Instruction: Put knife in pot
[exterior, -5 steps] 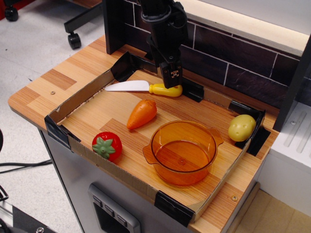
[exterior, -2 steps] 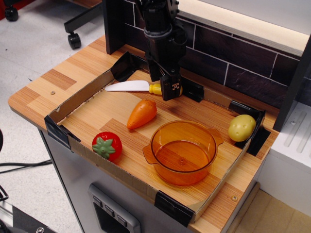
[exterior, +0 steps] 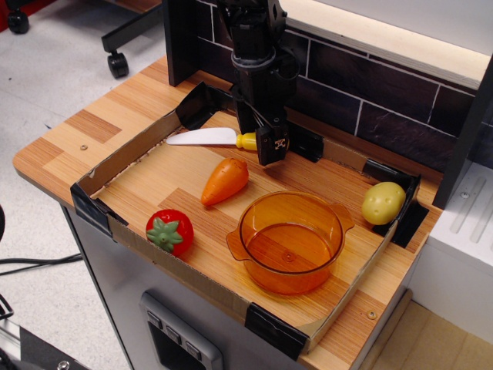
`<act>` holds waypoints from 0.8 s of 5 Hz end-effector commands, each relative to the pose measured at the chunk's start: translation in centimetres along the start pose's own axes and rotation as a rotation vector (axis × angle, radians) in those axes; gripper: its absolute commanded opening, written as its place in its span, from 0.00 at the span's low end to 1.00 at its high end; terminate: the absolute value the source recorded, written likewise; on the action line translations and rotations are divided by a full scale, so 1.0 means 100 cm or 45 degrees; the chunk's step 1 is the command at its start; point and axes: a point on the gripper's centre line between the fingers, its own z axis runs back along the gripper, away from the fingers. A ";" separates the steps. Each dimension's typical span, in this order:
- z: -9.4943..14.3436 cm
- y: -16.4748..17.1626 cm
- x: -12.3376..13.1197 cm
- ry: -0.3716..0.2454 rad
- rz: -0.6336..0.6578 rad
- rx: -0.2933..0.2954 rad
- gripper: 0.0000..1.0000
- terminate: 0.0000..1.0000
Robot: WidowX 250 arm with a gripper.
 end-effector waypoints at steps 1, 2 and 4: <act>0.004 -0.003 0.013 -0.030 -0.019 0.025 0.00 0.00; 0.003 -0.002 0.012 -0.035 -0.014 0.009 0.00 0.00; 0.028 0.001 0.013 -0.027 -0.103 0.034 0.00 0.00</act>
